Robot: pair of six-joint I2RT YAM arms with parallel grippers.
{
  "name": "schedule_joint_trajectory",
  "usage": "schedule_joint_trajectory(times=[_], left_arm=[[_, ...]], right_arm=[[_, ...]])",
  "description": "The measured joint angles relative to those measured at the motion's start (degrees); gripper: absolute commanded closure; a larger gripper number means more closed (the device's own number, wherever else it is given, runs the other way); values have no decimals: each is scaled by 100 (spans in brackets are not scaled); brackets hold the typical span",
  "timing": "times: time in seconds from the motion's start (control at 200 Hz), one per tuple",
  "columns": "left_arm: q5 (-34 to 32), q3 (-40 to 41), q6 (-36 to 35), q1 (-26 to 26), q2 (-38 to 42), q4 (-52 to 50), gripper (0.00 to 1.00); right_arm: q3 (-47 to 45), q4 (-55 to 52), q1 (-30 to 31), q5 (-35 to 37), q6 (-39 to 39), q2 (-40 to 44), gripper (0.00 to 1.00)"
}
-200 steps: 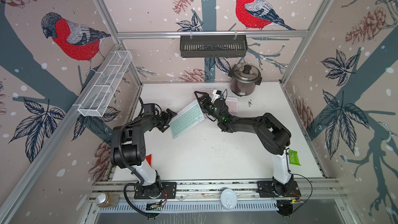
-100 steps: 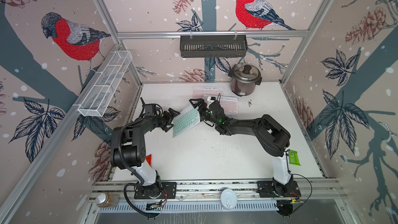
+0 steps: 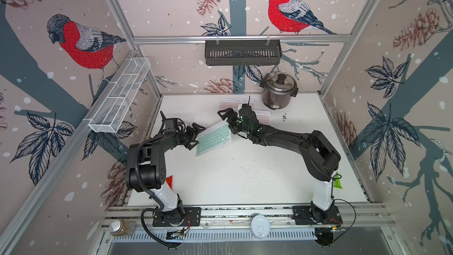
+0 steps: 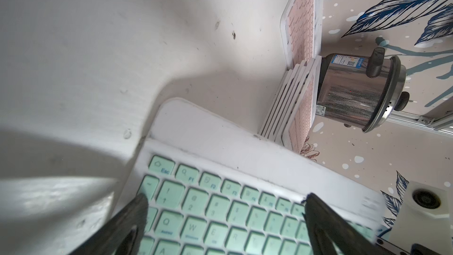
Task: Stack the numeric keypads
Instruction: Pick up the numeric keypad from the center of the board, then place the numeric keypad at the numeric keypad.
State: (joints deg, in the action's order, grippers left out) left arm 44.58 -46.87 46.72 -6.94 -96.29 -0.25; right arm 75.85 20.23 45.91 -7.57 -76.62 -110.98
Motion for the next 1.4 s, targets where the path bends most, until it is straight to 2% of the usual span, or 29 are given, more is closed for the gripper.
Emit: schedule_joint_trajectory(times=[0.07, 0.245, 0.346, 0.441, 0.531, 0.571, 0.716, 0.926, 1.182, 1.402], left_arm=[[13, 9, 2, 0, -15, 0, 1], [13, 28, 42, 2, -37, 81, 1], [13, 50, 52, 2, -39, 85, 1], [13, 52, 85, 2, -31, 87, 1], [20, -2, 87, 4, -13, 48, 1], [20, -68, 85, 9, 9, 2, 1], [7, -597, -48, 114, 219, -339, 1], [-164, -1679, -229, 511, 295, -710, 1], [-461, -2966, -474, 1259, -527, -1108, 1], [-619, -4059, -564, 1561, -1482, -1412, 1]], right_arm=[[74, -378, -20, -166, 245, 55, 22], [232, -1220, -72, -546, 887, 157, 46], [269, -1668, -103, -686, 1248, 227, 65], [350, -2013, -107, -758, 1580, 271, 76], [409, -2282, -107, -826, 1923, 332, 93], [433, -2365, -109, -861, 2039, 356, 97], [275, -2387, -306, -1204, 2503, 656, 100], [-645, -1799, -1340, -1773, 2741, 1449, 100], [-1541, -205, -2739, -2975, 2321, 1652, 100], [-2031, 1438, -3783, -3786, 1639, 1023, 100]])
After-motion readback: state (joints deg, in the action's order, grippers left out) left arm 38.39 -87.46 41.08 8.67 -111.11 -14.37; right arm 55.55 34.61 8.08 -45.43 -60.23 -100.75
